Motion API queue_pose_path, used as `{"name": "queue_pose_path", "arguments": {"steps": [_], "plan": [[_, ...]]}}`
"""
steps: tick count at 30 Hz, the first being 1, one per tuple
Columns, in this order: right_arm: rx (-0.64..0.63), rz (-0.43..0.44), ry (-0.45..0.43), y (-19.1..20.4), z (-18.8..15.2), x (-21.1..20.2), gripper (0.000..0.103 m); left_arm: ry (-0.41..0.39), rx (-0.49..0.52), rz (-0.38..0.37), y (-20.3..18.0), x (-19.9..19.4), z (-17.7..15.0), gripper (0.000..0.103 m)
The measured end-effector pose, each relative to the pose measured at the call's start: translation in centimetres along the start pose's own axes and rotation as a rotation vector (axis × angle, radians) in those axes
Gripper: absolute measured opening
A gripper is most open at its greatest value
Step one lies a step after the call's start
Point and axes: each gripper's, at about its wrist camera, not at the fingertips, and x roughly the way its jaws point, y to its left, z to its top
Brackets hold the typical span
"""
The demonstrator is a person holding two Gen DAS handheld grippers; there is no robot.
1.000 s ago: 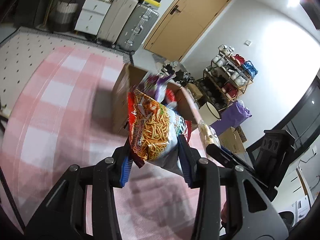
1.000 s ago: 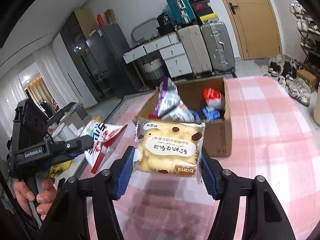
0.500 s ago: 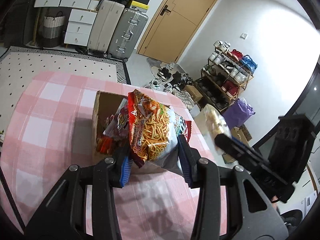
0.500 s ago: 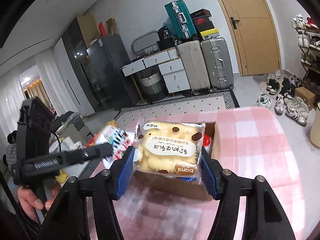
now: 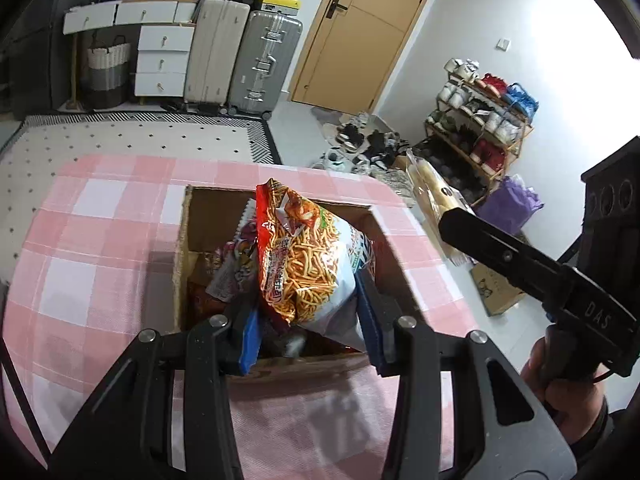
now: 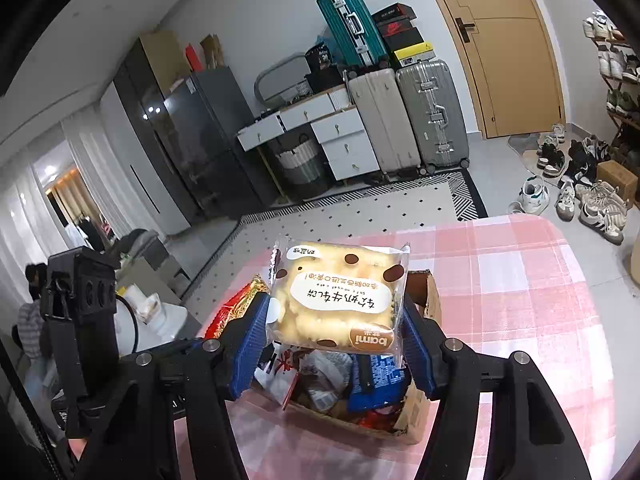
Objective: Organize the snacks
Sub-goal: 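Lift the chip bag with the left gripper over the box while the right carries the cake packet, then open both grippers over the box to drop the chip bag and cake packet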
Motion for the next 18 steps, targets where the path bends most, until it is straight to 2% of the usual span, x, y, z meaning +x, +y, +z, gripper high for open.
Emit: {"name": "queue_pose_path", "arguments": {"steps": [8,13,18], "plan": [[0.014,0.002,0.049,-1.1,-0.1,3.2,0.062,-0.003,0.040,0.052,0.1,1.6,-0.1,0.039],[0.030,0.011,0.070,-1.5,-0.3,4.7,0.063,-0.011,0.083,0.110,-0.6,2.2,0.0,0.040],[0.053,0.004,0.116,-2.2,-0.5,6.2,0.070,0.002,0.103,0.108,-0.8,2.6,0.0,0.045]]}}
